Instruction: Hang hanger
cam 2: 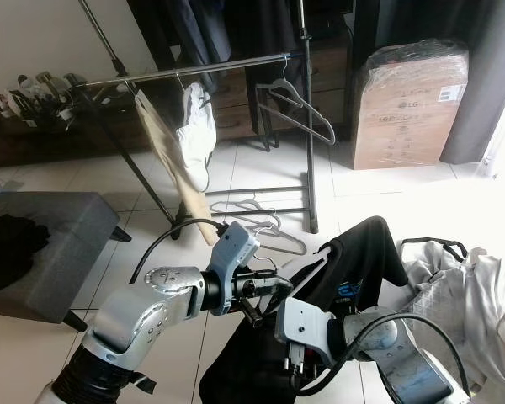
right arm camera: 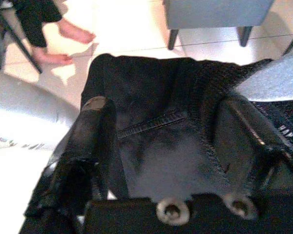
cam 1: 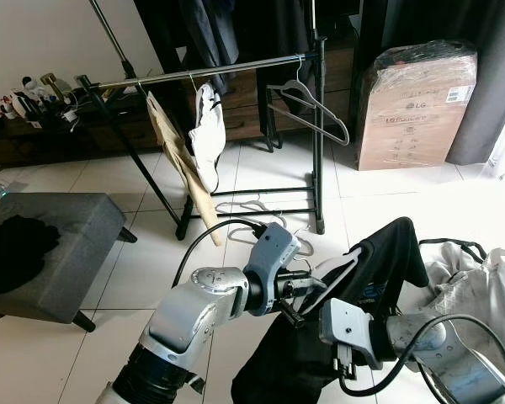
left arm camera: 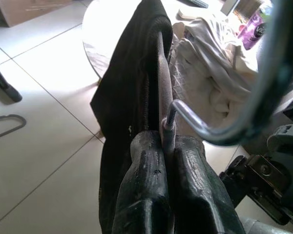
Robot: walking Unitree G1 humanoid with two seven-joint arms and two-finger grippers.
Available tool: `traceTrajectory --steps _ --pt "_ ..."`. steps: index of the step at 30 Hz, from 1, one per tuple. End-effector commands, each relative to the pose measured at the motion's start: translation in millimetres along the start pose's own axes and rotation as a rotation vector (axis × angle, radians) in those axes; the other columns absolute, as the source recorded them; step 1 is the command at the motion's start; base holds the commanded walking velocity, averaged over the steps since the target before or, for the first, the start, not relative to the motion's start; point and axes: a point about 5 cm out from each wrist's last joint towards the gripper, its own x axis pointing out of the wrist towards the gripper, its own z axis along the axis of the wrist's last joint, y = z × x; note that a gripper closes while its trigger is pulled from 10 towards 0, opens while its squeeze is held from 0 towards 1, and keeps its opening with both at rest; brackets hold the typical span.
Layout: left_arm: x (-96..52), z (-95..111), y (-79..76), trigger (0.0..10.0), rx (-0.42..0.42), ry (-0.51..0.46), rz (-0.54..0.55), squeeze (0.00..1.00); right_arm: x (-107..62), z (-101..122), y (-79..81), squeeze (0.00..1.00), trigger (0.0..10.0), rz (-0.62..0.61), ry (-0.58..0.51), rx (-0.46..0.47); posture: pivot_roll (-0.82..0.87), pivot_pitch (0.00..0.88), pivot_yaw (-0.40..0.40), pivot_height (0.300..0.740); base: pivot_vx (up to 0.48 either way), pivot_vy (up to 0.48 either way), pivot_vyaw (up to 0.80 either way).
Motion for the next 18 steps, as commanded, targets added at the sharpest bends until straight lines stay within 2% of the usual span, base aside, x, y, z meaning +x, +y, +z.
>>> traceTrajectory --steps 1,9,18 --pt "-2.5 17.5 -3.4 0.0 0.042 -0.083 -0.011 0.00 8.4 7.6 0.7 0.00 0.0 0.000 -0.035 -0.015 -0.15 0.150 0.185 0.740 0.000 0.000 0.00" --pt "-1.9 18.8 -3.1 0.0 0.031 -0.096 -0.006 0.00 10.5 0.5 -7.3 0.00 0.0 -0.114 0.002 -0.014 -0.15 0.149 0.182 0.740 0.000 0.000 0.00" --pt "-0.5 19.1 -4.8 0.0 0.027 -0.101 -0.009 0.00 14.8 6.5 -17.2 0.00 0.0 -0.223 -0.038 -0.038 -0.15 0.147 0.179 0.740 0.000 0.000 0.00"
